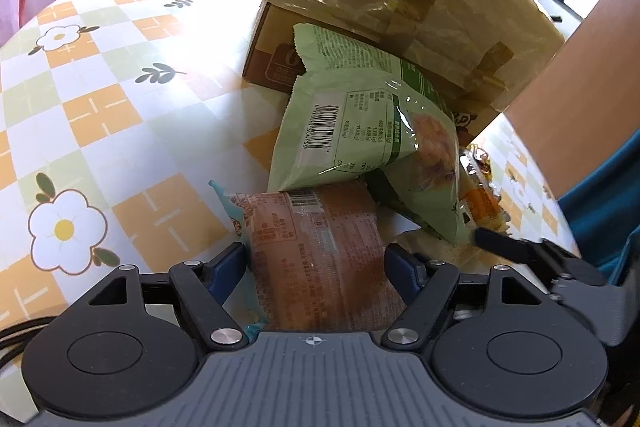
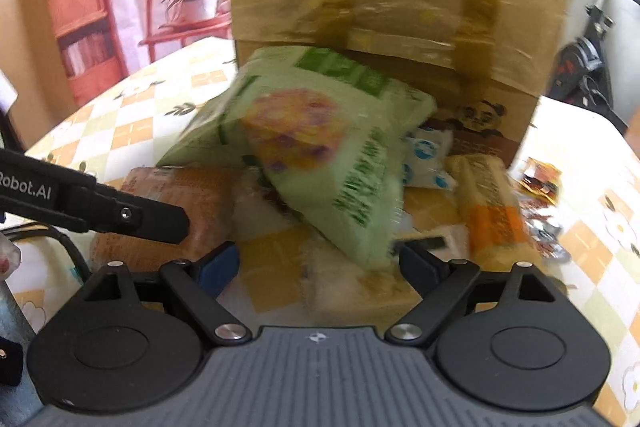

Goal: Organize snacks
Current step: 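Grasp the brown cake bag with the left tool while the right tool grasps the orange-white snack bar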

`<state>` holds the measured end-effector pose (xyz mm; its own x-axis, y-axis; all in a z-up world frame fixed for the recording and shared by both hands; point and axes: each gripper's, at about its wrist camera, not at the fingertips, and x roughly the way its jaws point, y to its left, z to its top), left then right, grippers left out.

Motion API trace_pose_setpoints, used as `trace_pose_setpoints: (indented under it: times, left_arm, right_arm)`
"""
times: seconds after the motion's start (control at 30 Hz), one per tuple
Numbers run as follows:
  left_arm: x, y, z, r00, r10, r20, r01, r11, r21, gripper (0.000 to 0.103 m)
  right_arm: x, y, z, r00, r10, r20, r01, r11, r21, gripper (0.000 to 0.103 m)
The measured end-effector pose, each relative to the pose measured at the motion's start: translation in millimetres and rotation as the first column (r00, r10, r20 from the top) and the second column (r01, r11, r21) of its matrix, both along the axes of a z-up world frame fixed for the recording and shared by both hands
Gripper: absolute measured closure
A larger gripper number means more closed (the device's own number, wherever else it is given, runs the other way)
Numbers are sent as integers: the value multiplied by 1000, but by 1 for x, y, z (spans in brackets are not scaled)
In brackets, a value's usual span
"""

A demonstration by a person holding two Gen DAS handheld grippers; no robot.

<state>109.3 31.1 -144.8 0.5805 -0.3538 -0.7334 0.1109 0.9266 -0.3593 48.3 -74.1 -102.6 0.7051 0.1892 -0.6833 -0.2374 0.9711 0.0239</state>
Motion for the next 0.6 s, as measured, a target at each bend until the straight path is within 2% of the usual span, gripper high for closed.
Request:
trace_pose_setpoints:
  times: [0.23,0.4,0.6]
  left_arm:
    - [12,-15,-3,1000,5,16,-6,997,81,17]
    - [4,-12,-6,998,20,56,-24,997,68,21]
    - [-1,-4,-7,996,55,75,-58,998,29,23]
  right_arm:
    - [-6,-52,10,987,-151,50,147,986,75,15]
    - [3,-79,11,974,-208,92,200,976,84,24]
    - [24,-95,1,970,-198,143,191,980,60,38]
